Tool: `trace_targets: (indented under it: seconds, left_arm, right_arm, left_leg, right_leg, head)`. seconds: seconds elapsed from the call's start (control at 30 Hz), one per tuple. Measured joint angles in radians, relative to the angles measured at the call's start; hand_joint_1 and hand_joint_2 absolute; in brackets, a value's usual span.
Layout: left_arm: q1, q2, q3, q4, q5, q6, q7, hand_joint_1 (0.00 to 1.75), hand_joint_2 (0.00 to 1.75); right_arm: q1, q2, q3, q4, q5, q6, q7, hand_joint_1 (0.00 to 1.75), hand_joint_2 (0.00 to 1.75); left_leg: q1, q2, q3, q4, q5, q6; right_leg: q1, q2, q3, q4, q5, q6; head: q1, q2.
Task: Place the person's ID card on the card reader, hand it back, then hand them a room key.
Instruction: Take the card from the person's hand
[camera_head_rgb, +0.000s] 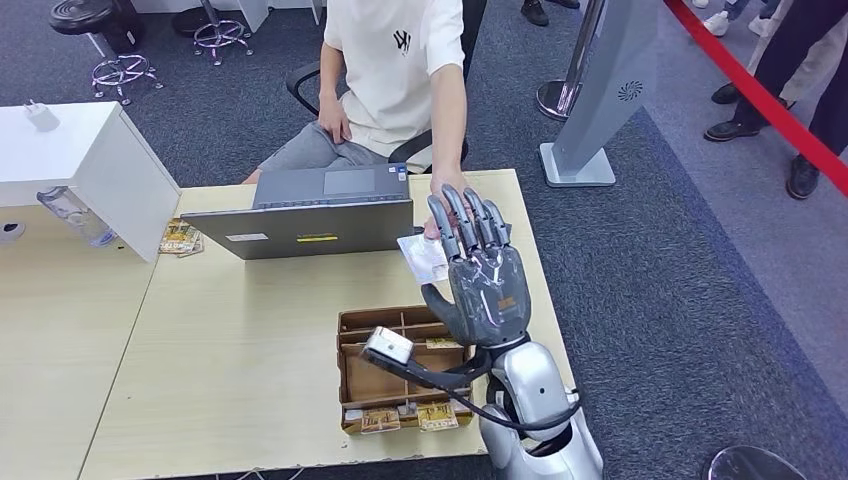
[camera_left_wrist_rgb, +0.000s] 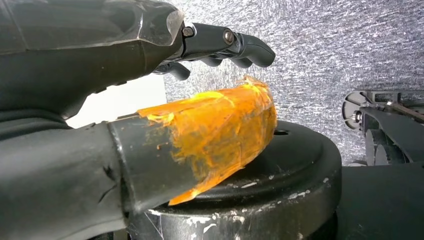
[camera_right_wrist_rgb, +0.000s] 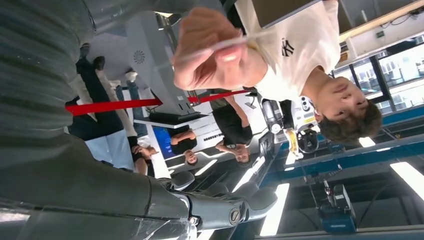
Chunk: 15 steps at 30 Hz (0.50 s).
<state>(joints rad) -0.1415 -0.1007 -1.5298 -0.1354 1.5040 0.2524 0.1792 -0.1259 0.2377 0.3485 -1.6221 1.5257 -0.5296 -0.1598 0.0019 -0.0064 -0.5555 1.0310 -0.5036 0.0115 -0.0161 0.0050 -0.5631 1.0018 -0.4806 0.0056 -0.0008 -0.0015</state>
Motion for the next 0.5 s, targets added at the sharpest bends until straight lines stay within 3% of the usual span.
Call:
trace_targets:
  seconds: [0.13,0.2,0.23,0.33,0.37,0.4,0.5]
  left_arm:
    - [0.000,0.000,-0.001,0.000,-0.002,-0.001,0.000,0.00,0.00]
    - [0.000,0.000,-0.002,0.000,-0.002,-0.001,0.000,0.00,0.00]
    - [0.000,0.000,-0.002,0.000,-0.002,-0.001,0.000,0.00,0.00]
    - [0.000,0.000,-0.002,0.000,-0.002,-0.001,0.001,0.00,0.00]
    - [0.000,0.000,-0.002,0.000,-0.002,-0.001,0.001,0.00,0.00]
    - [0.000,0.000,-0.002,0.000,-0.002,-0.001,0.002,0.00,0.00]
    - [0.000,0.000,-0.002,0.000,-0.002,-0.001,0.005,0.00,0.00]
  right_arm:
    - [-0.028,0.000,-0.019,0.030,0.012,0.000,0.008,0.00,1.75]
    - [-0.036,0.000,-0.026,0.042,0.014,0.000,0.010,0.13,1.75]
    - [-0.040,0.000,-0.028,0.047,0.015,0.000,0.010,0.37,1.75]
    - [-0.047,0.000,-0.035,0.058,0.017,0.000,0.010,1.47,1.75]
    - [-0.048,0.000,-0.037,0.061,0.018,0.000,0.010,1.66,1.75]
    - [-0.049,0.000,-0.039,0.064,0.018,0.000,0.010,1.74,1.75]
    - [-0.050,0.000,-0.043,0.070,0.018,0.000,0.010,1.75,1.75]
  left_leg:
    - [0.000,0.000,0.000,0.000,0.000,0.000]
    - [0.000,0.000,0.000,0.000,0.000,0.000]
    - [0.000,0.000,0.000,0.000,0.000,0.000]
    - [0.000,0.000,0.000,0.000,0.000,0.000]
    - [0.000,0.000,0.000,0.000,0.000,0.000]
    - [0.000,0.000,0.000,0.000,0.000,0.000]
    - [0.000,0.000,0.000,0.000,0.000,0.000]
  right_leg:
    - [0.000,0.000,0.000,0.000,0.000,0.000]
    - [0.000,0.000,0.000,0.000,0.000,0.000]
    - [0.000,0.000,0.000,0.000,0.000,0.000]
    - [0.000,0.000,0.000,0.000,0.000,0.000]
    - [0.000,0.000,0.000,0.000,0.000,0.000]
    - [0.000,0.000,0.000,0.000,0.000,0.000]
    - [0.000,0.000,0.000,0.000,0.000,0.000]
  head:
    - [0.000,0.000]
    - [0.000,0.000]
    - [0.000,0.000]
    - [0.000,0.000]
    - [0.000,0.000]
    - [0.000,0.000]
    - [0.000,0.000]
